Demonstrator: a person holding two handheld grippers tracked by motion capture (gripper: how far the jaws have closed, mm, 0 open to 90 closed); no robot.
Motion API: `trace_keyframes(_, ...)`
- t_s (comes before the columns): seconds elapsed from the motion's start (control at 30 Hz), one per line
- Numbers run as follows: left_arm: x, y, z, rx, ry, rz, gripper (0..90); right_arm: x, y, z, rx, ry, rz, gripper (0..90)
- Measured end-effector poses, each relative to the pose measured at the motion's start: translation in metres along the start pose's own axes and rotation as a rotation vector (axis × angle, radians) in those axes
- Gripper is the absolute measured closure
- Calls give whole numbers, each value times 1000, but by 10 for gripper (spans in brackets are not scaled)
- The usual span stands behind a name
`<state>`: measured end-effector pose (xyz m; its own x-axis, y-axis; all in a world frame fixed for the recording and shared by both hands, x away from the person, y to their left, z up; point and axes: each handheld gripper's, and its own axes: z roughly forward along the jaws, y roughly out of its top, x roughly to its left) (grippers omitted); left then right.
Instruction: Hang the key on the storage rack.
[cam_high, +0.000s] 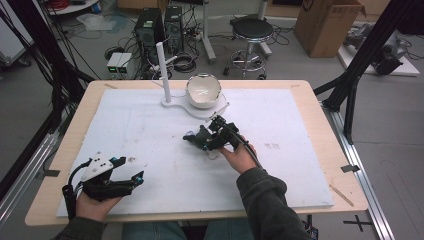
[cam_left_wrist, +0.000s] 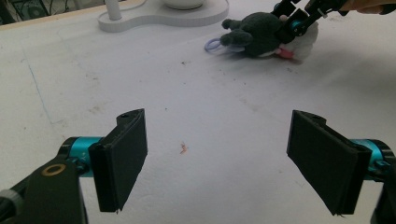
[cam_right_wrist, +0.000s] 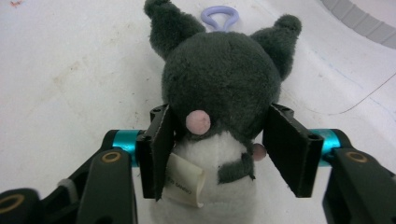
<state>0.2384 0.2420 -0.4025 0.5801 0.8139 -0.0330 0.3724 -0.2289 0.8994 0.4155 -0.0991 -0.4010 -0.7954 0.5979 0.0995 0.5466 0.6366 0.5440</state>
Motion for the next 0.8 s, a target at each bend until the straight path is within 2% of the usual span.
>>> trace_keyframes(0.17,0,0,0,0,-1,-1,208,-5,-2,-1,-7,29,30,490)
trace_keyframes(0.5,1,0,-1,-6,1,0,208,-10,-3,-3,-24,67,41,523)
trace_keyframes(0.67,1,0,0,-6,-1,4,208,-11,-3,-5,-39,84,40,528)
trace_keyframes(0.8,1,0,0,-5,2,-2,208,-12,-2,-10,-68,80,10,532)
